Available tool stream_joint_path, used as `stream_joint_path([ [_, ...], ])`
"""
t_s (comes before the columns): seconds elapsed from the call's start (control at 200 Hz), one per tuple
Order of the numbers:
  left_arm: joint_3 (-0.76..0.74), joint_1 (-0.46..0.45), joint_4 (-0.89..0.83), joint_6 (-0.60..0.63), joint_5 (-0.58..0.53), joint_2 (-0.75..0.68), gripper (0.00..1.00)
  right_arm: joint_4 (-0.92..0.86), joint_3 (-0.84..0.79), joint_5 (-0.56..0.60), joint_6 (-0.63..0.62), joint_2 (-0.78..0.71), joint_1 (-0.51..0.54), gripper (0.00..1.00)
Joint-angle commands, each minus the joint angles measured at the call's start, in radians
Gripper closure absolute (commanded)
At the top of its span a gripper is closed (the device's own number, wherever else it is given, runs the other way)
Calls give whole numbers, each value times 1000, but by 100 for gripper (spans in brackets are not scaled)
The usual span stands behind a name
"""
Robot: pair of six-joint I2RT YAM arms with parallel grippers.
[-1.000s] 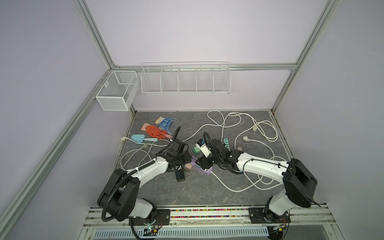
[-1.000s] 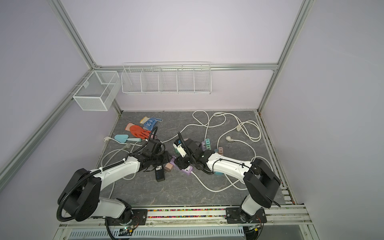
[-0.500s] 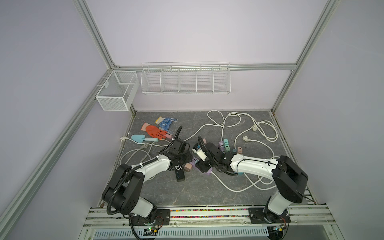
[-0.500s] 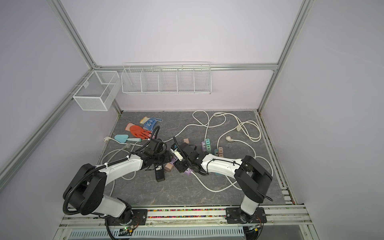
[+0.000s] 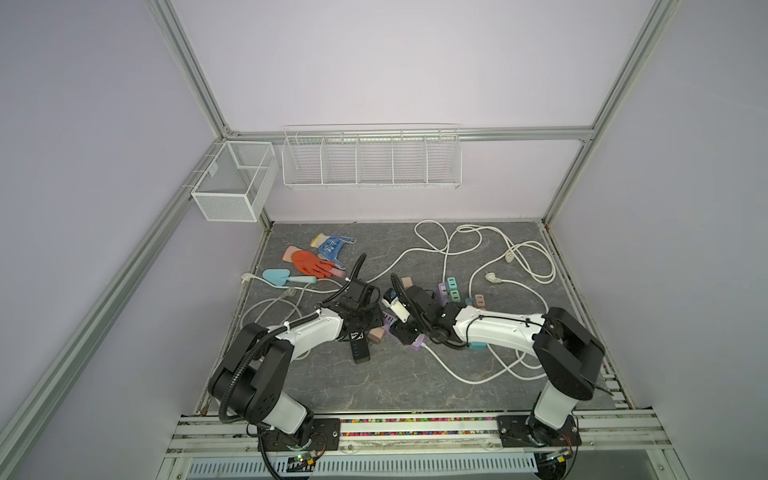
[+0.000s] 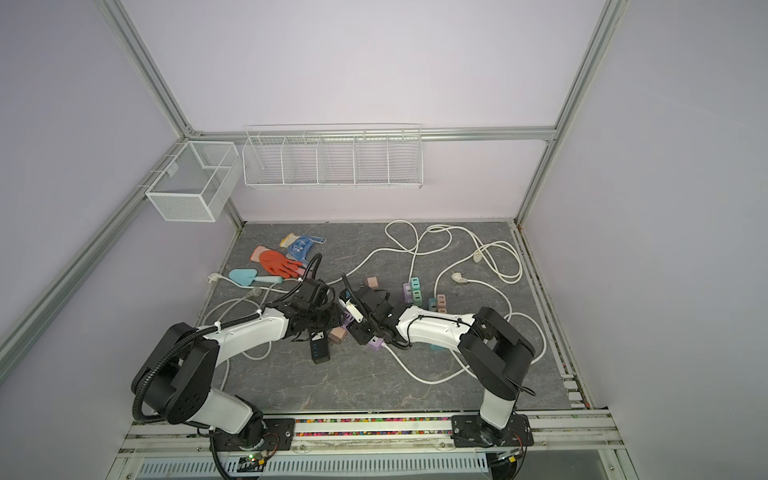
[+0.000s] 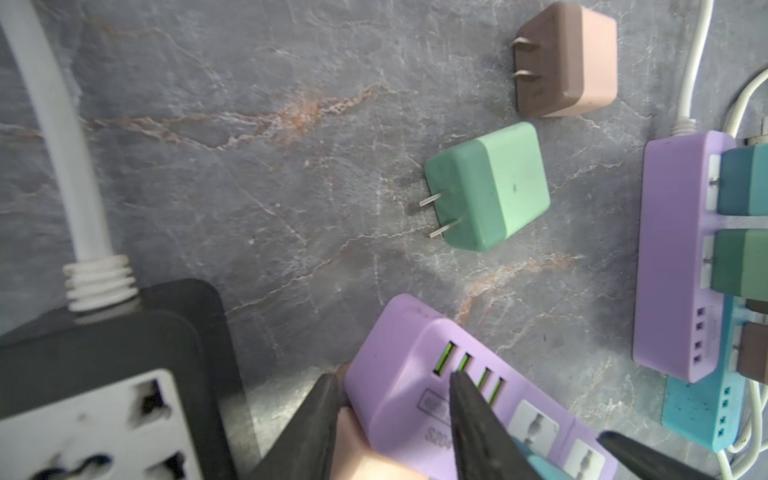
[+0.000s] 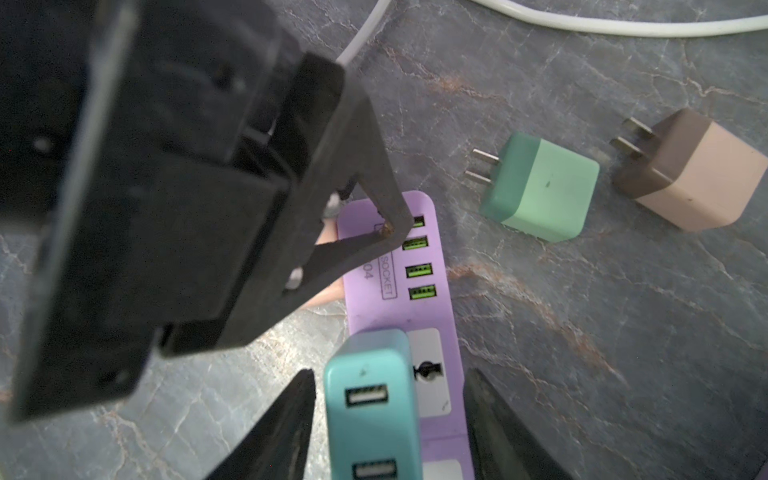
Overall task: Pull the plug off the socket
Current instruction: 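Lower the right gripper onto the teal adapter while the left holds the strip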
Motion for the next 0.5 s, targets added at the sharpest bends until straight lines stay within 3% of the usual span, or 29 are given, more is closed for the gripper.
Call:
stream_joint_path([
  [0.0, 13, 6, -15, 23, -10, 9, 55, -22, 29, 10, -21, 21, 8, 42],
  [0.495, -51, 15, 5, -3, -21, 6, 59, -73, 52, 26, -22, 60, 8, 50],
])
